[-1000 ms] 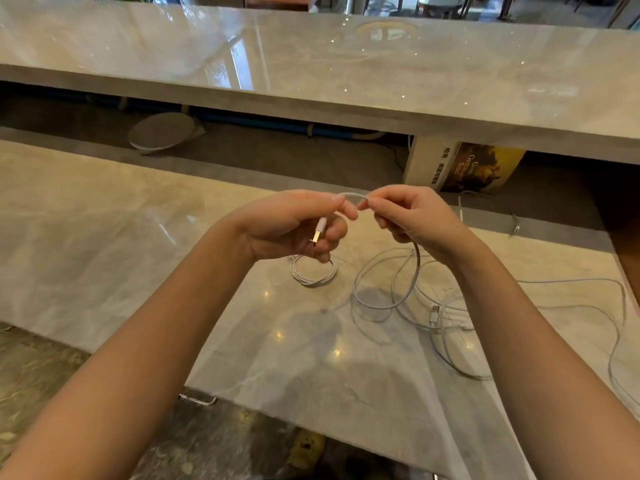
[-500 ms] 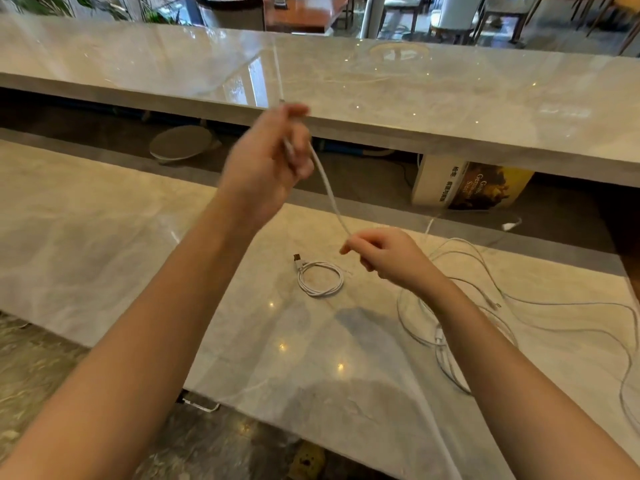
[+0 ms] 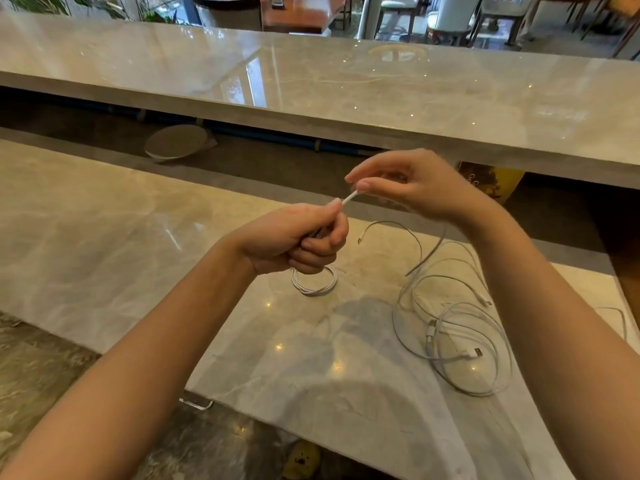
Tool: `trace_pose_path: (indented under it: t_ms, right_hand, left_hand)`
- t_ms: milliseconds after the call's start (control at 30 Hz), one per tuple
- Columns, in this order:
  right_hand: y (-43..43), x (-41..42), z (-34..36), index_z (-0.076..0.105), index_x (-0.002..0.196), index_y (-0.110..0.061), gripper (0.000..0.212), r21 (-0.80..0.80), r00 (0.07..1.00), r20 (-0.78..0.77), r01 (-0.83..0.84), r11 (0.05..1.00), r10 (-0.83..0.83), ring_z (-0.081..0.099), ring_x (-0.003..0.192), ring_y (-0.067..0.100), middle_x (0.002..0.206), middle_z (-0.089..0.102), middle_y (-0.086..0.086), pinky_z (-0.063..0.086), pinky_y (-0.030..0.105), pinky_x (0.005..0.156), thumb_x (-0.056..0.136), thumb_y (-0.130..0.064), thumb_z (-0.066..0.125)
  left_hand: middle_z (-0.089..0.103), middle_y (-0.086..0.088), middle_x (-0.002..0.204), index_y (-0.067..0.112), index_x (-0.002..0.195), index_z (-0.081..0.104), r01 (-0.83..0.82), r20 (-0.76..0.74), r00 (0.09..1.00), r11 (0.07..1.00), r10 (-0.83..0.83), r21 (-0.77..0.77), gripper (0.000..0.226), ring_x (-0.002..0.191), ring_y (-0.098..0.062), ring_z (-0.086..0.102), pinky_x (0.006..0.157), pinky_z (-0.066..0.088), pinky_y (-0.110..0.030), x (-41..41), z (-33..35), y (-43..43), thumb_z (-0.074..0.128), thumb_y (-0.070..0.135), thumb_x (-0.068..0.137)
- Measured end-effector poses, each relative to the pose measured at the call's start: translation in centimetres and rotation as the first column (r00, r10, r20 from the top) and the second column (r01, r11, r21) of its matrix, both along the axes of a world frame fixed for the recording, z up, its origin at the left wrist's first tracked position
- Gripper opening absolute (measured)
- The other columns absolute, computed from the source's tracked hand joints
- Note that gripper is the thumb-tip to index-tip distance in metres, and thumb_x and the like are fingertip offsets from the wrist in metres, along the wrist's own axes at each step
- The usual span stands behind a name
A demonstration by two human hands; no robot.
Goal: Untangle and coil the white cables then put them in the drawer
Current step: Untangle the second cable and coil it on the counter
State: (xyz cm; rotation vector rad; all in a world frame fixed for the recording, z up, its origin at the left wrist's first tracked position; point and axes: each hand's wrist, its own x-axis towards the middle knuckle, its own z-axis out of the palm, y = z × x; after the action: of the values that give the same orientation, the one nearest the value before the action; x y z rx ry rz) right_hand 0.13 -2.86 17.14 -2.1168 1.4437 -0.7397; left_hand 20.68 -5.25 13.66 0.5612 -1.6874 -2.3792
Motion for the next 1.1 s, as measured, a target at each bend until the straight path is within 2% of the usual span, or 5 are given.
trace_pose_path:
  t_ms: [200,500,733,933,1100]
  right_hand:
    - [1.7,1.4,-1.8,0.063,0.098,-0.018,0.028,0.289,0.927,0.373,-0.148,0.946,0.031,0.044,0.050,0.000,0.061,0.061,-0.017,0.034,0.014,0.051,0.099,-0.027,0.037]
    - [0.9,0.9,-2.3,0.057,0.073,-0.014,0.031,0.397,0.860,0.505,-0.152,0.905,-0.077,0.029,0.046,0.008,0.048,0.039,-0.008,0.025,0.020,0.047,0.096,-0.030,0.045]
    - [0.9,-0.7,-3.6,0.067,0.096,-0.008,0.023,0.279,0.820,0.559,-0.047,0.959,-0.123,0.037,0.050,0.008,0.070,0.063,-0.001,0.032,0.017,0.048,0.094,-0.024,0.050]
    - [1.3,-2.3,-8.9,0.066,0.094,-0.018,0.027,0.201,0.891,0.313,0.275,0.940,-0.328,0.044,0.052,0.007,0.064,0.059,0.000,0.037,0.021,0.054,0.098,-0.027,0.041]
    - [1.7,0.0,-8.4,0.064,0.101,-0.020,0.029,-0.018,0.941,-0.224,0.256,0.967,-0.253,0.056,0.066,0.015,0.073,0.062,-0.003,0.047,0.031,0.062,0.098,-0.033,0.039]
  left_hand:
    - [0.032,0.004,0.056,0.008,0.078,0.057,0.209,-0.395,0.917,0.905,-0.050,0.371,0.038,0.043,-0.005,0.025,0.042,0.022,-0.018,0.2,-0.9,-0.9,0.040,0.037,0.098]
    - [0.035,0.007,0.050,0.011,0.081,0.054,-0.379,-0.117,0.903,0.896,0.412,0.230,0.033,0.042,-0.006,0.031,0.046,0.034,-0.018,-0.1,-1.5,-0.9,0.032,0.029,0.099]
    - [0.045,0.002,0.056,0.008,0.088,0.052,-0.078,-0.384,0.862,0.834,0.331,0.546,0.025,0.047,-0.005,0.026,0.046,0.031,-0.018,1.2,-0.7,-1.2,0.036,0.024,0.099]
    - [0.046,-0.009,0.062,0.002,0.093,0.049,-0.066,-0.512,0.697,0.756,0.502,0.651,0.023,0.051,-0.013,0.032,0.051,0.031,-0.027,3.0,1.8,-2.6,0.034,0.019,0.099]
    - [0.045,0.004,0.060,0.012,0.086,0.049,-0.544,-0.436,0.593,0.736,0.677,0.402,0.026,0.051,-0.009,0.043,0.052,0.040,-0.020,2.1,2.6,-2.1,0.030,0.023,0.100]
